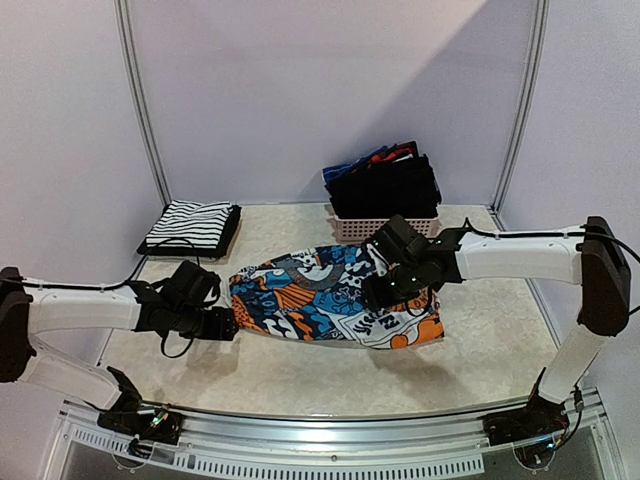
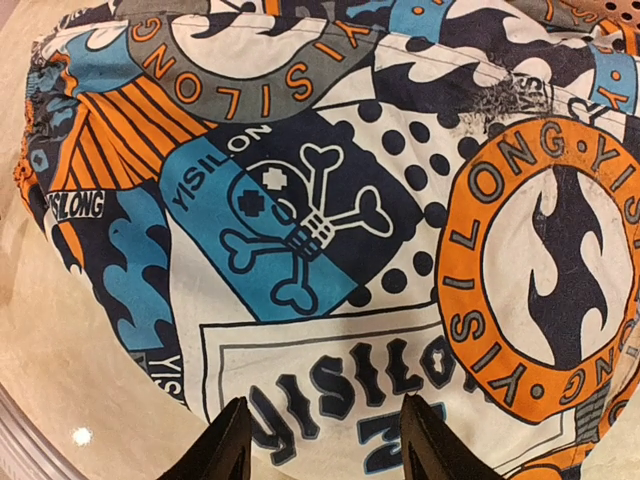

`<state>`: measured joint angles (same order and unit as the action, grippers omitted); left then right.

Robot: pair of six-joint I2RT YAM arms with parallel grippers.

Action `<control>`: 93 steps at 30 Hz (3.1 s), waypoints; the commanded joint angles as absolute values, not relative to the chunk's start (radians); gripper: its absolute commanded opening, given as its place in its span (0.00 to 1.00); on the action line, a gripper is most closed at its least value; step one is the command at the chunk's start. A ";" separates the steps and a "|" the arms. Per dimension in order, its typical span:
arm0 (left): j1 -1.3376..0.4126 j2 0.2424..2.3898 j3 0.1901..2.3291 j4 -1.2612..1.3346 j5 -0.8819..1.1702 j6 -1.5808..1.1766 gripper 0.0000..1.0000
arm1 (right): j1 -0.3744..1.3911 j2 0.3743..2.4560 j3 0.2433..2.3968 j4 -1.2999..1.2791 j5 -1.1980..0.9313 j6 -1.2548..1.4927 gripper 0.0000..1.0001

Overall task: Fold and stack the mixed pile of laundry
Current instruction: Pick up the rectangle-folded shorts from the center of the board, then move the rectangle-folded shorts to the center of the board.

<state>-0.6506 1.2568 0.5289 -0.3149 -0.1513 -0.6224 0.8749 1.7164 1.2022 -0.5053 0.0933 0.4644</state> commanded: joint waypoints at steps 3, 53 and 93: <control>-0.652 1.342 0.505 -0.055 -0.114 -0.658 0.73 | 0.879 1.735 1.177 -0.466 0.084 0.456 0.51; -0.786 1.291 0.739 -0.616 -0.314 -0.620 0.00 | 0.982 2.053 1.406 -0.349 -0.075 0.465 0.43; -0.940 1.524 1.320 -0.779 -0.386 -0.404 0.00 | 1.047 2.293 1.620 -0.190 -0.036 0.684 0.00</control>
